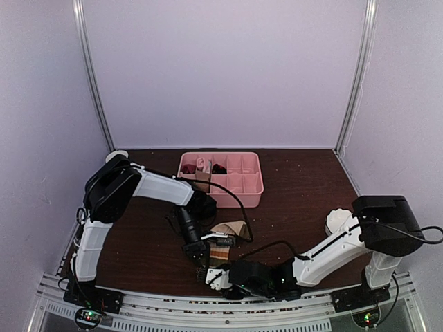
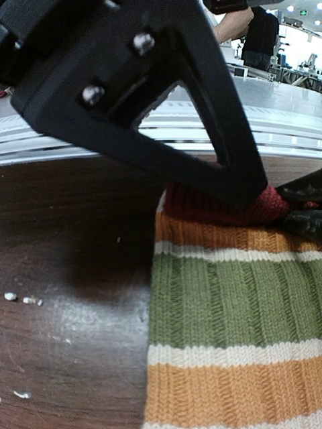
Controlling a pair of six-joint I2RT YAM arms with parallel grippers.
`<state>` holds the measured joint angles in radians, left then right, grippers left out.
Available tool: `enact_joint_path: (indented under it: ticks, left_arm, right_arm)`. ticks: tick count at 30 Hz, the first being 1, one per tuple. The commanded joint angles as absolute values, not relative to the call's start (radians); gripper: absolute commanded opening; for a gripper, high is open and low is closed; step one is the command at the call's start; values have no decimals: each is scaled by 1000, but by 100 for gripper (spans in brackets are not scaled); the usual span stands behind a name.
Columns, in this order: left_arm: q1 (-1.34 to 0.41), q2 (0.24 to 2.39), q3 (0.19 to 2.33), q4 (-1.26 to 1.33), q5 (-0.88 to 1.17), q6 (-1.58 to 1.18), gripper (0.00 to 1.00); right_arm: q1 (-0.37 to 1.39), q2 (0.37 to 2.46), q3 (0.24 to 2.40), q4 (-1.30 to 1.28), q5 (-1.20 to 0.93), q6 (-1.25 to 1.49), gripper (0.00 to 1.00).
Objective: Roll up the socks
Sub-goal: Roll the sock at the center of the board.
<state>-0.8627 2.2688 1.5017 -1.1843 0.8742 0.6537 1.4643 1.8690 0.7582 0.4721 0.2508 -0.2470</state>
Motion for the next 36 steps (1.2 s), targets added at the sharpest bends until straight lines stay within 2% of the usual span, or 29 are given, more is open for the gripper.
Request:
enact_joint_path:
  ticks: [1, 5, 13, 16, 17, 19, 20, 23, 28, 30, 36]
  left_arm:
    - [-861, 2302, 1511, -1208, 835, 691, 0]
    - [-861, 2302, 1512, -1220, 844, 704, 0]
    - [-861, 2272, 1508, -1258, 865, 756, 0]
    - [-853, 2230, 1483, -1213, 843, 725, 20]
    - [-847, 2204, 1464, -1176, 833, 705, 30]
    - [-840, 2130, 1408, -1049, 777, 652, 46]
    - [-839, 2078, 1369, -979, 739, 631, 49]
    - [-839, 1923, 1253, -790, 629, 597, 51]
    - [-840, 1768, 1149, -626, 495, 582, 54]
    - [-839, 1727, 1119, -583, 451, 573, 67]
    - [-839, 1653, 1064, -570, 481, 613, 64]
  right_arm:
    - [1454, 1898, 759, 494, 216, -215, 31]
    - [1450, 1909, 741, 520, 226, -187, 27]
    - [1429, 1930, 727, 514, 212, -90, 9]
    - [1402, 1909, 725, 465, 137, -9, 3]
    - [1395, 1897, 717, 454, 111, 15, 0]
    - [1386, 1867, 702, 432, 57, 81, 0]
    - [1385, 1858, 699, 414, 32, 111, 0]
    - [1380, 1852, 720, 323, -52, 208, 0]
    - [1377, 1867, 764, 240, -149, 333, 0]
    - [1370, 1867, 770, 237, -178, 367, 0]
    - [1281, 1901, 803, 218, -330, 477, 0]
